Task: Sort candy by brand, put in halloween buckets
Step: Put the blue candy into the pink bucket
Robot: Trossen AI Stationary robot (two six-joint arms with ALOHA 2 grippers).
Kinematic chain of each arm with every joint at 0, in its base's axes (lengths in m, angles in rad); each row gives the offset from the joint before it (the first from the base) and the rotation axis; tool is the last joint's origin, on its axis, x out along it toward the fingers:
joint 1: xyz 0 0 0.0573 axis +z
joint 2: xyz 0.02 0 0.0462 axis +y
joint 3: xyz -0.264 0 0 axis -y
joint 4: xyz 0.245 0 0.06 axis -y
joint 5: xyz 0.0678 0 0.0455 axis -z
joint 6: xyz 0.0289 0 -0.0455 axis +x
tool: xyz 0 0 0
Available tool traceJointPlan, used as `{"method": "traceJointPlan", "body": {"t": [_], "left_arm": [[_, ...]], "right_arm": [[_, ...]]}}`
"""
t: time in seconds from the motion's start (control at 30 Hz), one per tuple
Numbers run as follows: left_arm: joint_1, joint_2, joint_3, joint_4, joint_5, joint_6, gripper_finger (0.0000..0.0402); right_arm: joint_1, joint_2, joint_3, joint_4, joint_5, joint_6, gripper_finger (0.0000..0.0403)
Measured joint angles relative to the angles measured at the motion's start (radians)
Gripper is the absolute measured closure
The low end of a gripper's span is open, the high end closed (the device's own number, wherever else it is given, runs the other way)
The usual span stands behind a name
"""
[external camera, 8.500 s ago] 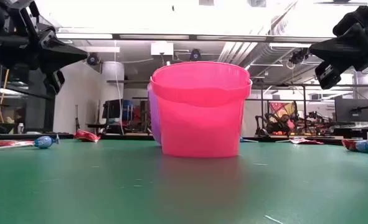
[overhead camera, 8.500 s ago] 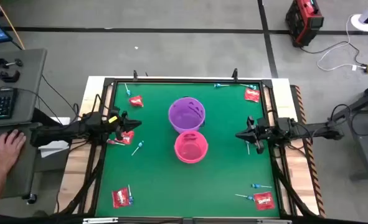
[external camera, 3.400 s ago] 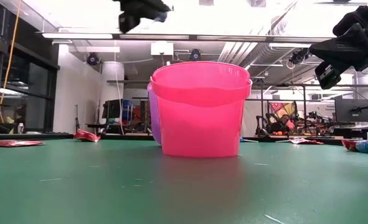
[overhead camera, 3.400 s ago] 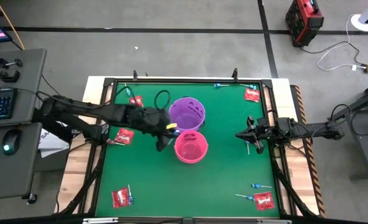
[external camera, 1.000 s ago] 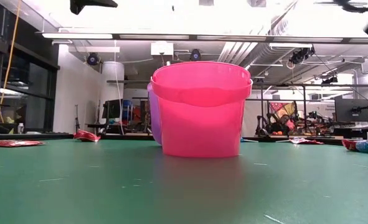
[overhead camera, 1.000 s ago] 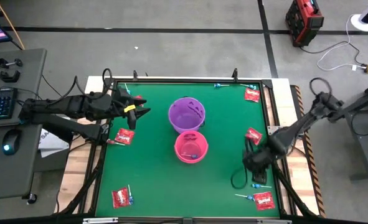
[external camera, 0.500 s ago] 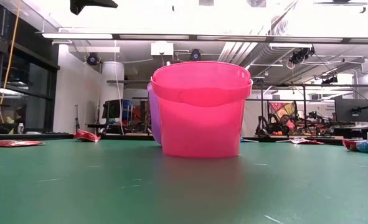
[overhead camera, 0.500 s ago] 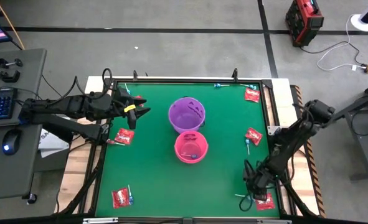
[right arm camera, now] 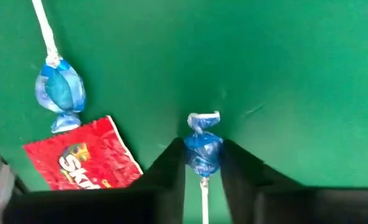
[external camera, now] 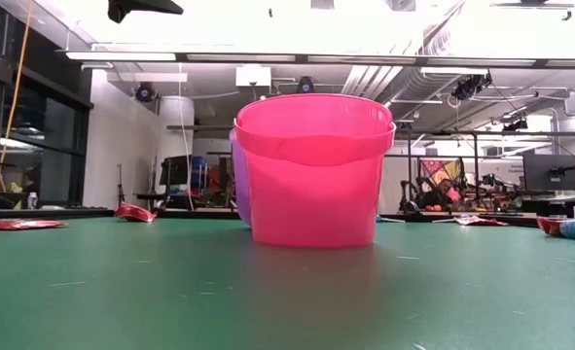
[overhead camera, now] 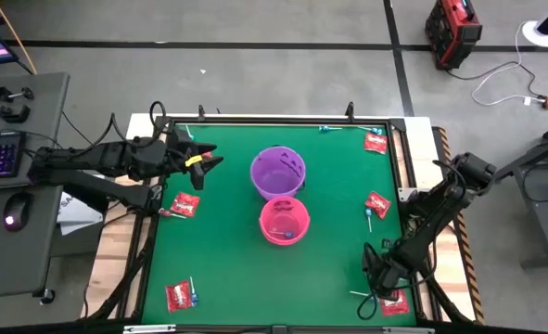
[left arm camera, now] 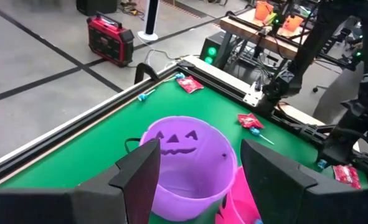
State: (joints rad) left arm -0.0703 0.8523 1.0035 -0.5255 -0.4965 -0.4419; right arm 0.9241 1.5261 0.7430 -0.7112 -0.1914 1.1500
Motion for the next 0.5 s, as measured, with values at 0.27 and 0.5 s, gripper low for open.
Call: {"method": "traceJointPlan", "body": {"t": [0.27, 0.5], "left_arm": [[0.0, -0.021, 0.001, 0.056, -0.018, 0.054, 0.0188], [0.025, -0.034, 0.001, 0.122, -0.048, 0.141, 0.0188]], "right_arm": [[-0.042, -0.046, 0.221, -0.308, 0.183, -0.082, 0.0354], [-0.249, -0.139, 0.428, -0.401, 0.578, -0.254, 0.0367]]}}
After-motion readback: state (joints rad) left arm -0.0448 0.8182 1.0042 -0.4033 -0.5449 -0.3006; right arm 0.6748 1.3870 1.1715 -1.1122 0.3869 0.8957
